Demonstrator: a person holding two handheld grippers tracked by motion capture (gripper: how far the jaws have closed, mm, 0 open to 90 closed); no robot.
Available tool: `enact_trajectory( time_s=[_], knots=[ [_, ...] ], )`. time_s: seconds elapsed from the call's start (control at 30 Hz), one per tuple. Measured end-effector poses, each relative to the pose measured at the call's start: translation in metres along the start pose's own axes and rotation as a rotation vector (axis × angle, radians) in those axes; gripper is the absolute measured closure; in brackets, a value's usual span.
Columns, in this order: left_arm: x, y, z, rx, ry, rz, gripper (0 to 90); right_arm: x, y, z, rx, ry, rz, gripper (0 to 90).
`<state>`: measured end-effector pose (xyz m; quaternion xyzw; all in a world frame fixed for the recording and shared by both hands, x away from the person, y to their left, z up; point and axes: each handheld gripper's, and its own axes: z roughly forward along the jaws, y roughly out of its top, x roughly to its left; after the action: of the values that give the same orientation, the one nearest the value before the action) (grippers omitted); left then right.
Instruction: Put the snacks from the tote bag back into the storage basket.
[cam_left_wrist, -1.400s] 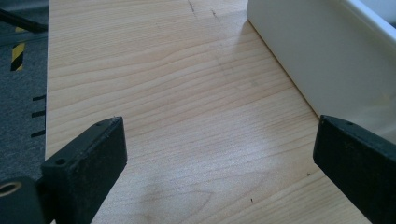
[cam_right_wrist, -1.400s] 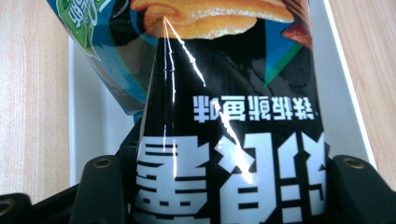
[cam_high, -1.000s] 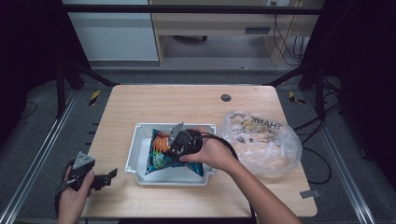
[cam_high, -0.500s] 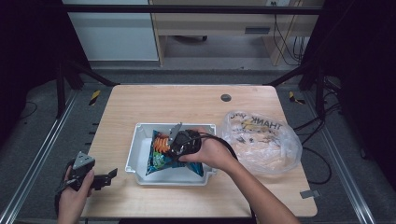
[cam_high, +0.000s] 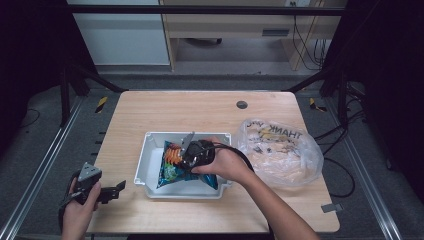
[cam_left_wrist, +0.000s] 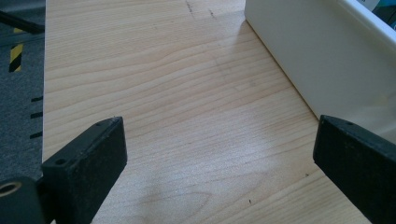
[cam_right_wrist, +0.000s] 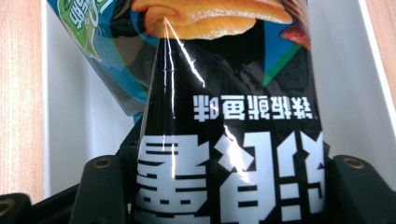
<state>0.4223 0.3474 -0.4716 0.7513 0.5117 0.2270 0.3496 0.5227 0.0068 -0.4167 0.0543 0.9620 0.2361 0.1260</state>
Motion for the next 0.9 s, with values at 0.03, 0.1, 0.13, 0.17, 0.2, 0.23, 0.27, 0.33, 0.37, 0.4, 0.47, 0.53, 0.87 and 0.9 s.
enact_trajectory(
  time_s=[0.03,0.1,0.13,0.17,0.2,0.23,0.27,0.33,0.37,0.4,0.47,0.53,0.87,0.9],
  knots=[
    [-0.0001,0.0,0.0,0.0,0.0,0.0,2.6,-0.0001,-0.0001,0.0005,-0.002,0.0,-0.002,39.4],
    [0.0001,0.0,0.0,-0.002,0.001,0.001,2.6,0.0002,-0.0002,0.0011,0.005,0.001,0.0,39.4],
    [0.0001,-0.0001,0.0,-0.002,0.001,0.0,2.6,0.0003,-0.0003,0.0015,0.008,0.0,-0.001,39.4],
    [0.0002,-0.0001,-0.0001,-0.003,0.002,0.0,2.7,0.0003,-0.0004,0.0017,0.008,0.0,0.0,39.4],
    [0.0004,-0.0001,-0.0002,0.0,0.001,0.002,2.6,0.0003,-0.0005,0.0018,0.008,0.0,0.002,39.4],
    [0.0005,-0.0001,-0.0003,0.0,0.001,0.003,2.7,0.0005,-0.0006,0.0018,0.01,0.002,0.005,39.4],
    [0.0005,-0.0001,-0.0003,0.0,0.001,0.002,2.6,0.0007,-0.0007,0.002,0.011,0.003,0.004,39.4],
    [0.0003,-0.0001,-0.0002,-0.001,0.001,0.003,2.7,0.0009,-0.0009,0.0026,0.012,0.005,0.003,39.4],
    [0.0001,-0.0001,-0.0001,-0.002,0.0,0.0,2.6,0.0009,-0.0009,0.003,0.013,0.005,0.002,39.4],
    [0.0001,0.0,0.0,-0.002,0.0,0.0,2.7,0.0008,-0.0009,0.0036,0.012,0.007,0.0,39.4],
    [0.0002,0.0,0.0001,-0.001,0.0,0.0,2.6,0.0003,-0.0007,0.0039,0.012,0.005,-0.002,39.4],
    [0.0003,-0.0001,0.0,-0.001,0.001,0.0,2.6,0.0,-0.0006,0.0041,0.011,0.006,0.0,39.4],
    [-0.0001,-0.0001,0.0001,-0.001,-0.002,0.0,2.6,0.0011,0.0002,0.0059,0.015,0.001,0.002,38.5],
    [-0.0001,-0.0001,0.0001,-0.001,-0.002,0.0,2.6,0.0015,0.0006,0.0063,0.014,0.0,0.001,38.4]
  ],
)
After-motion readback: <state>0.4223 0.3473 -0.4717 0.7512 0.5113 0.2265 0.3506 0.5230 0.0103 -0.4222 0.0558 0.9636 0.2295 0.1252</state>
